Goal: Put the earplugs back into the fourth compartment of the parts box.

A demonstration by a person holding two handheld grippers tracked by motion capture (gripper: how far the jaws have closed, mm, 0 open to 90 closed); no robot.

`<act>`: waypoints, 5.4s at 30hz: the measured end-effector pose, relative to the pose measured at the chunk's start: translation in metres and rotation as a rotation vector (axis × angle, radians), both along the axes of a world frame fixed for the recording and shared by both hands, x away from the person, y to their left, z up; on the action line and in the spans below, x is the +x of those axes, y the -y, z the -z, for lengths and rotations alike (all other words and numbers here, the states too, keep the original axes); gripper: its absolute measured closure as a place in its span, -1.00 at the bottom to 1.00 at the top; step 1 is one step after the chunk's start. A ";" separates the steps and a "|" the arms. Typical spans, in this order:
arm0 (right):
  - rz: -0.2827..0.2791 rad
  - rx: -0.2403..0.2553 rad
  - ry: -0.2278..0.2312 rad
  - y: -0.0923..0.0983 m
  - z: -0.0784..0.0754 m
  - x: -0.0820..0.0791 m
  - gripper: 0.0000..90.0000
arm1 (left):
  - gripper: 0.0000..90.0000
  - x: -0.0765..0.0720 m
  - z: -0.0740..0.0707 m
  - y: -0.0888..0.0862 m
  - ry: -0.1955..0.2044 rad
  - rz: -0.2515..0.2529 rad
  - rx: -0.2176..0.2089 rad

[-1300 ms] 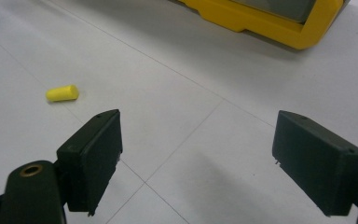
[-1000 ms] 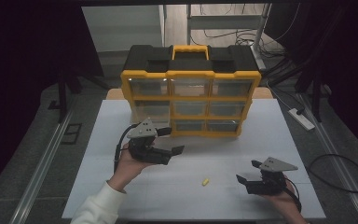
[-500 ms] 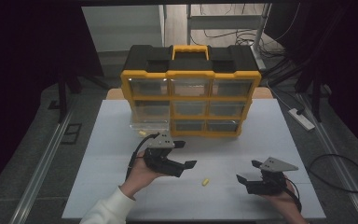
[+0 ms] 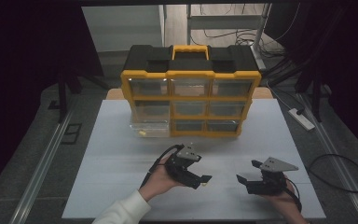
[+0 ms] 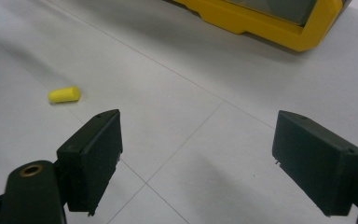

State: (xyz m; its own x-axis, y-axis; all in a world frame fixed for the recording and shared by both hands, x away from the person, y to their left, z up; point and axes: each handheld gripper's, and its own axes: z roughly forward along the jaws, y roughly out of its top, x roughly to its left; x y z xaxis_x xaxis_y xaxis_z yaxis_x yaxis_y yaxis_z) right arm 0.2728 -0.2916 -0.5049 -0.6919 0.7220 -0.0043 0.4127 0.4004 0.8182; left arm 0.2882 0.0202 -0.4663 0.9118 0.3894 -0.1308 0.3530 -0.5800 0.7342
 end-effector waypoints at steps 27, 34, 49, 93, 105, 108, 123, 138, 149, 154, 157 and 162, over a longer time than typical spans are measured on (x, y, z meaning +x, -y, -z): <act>-0.002 -0.004 -0.001 -0.001 0.000 0.000 -0.63 | -0.32 0.007 0.050 0.033 -0.044 0.025 0.219; -0.002 -0.005 -0.003 0.000 0.001 0.000 -0.63 | -0.24 0.010 0.053 0.034 -0.048 0.024 0.234; 0.005 -0.007 -0.004 0.000 0.000 0.001 -0.63 | 0.73 0.009 0.052 0.032 -0.057 0.044 0.228; 0.005 -0.009 -0.004 0.000 0.001 0.001 -0.63 | 0.76 -0.005 -0.044 -0.046 0.107 -0.102 -0.216; 0.006 -0.011 -0.003 0.000 0.001 0.001 -0.63 | 0.75 -0.006 -0.061 -0.065 0.124 -0.130 -0.277; 0.005 -0.013 -0.004 0.000 0.001 0.001 -0.63 | 0.75 -0.007 -0.066 -0.071 0.133 -0.143 -0.290; 0.010 -0.004 -0.002 0.001 0.000 0.001 -0.63 | 0.75 0.007 -0.103 -0.095 0.197 -0.219 -0.311; 0.011 -0.003 0.000 0.001 0.000 0.000 -0.62 | 0.75 0.035 -0.112 -0.129 0.197 -0.349 -0.290; 0.008 -0.002 0.000 0.001 -0.001 0.000 -0.62 | 0.75 0.057 -0.098 -0.143 0.165 -0.429 -0.225; 0.007 -0.003 0.000 0.001 -0.001 0.000 -0.62 | 0.73 0.062 -0.097 -0.151 0.166 -0.464 -0.229; 0.007 -0.001 0.001 0.001 -0.001 0.000 -0.62 | 0.47 0.063 -0.096 -0.152 0.161 -0.494 -0.223; 0.008 0.005 0.000 0.000 -0.001 0.001 -0.62 | -0.36 0.058 -0.099 -0.152 0.159 -0.508 -0.241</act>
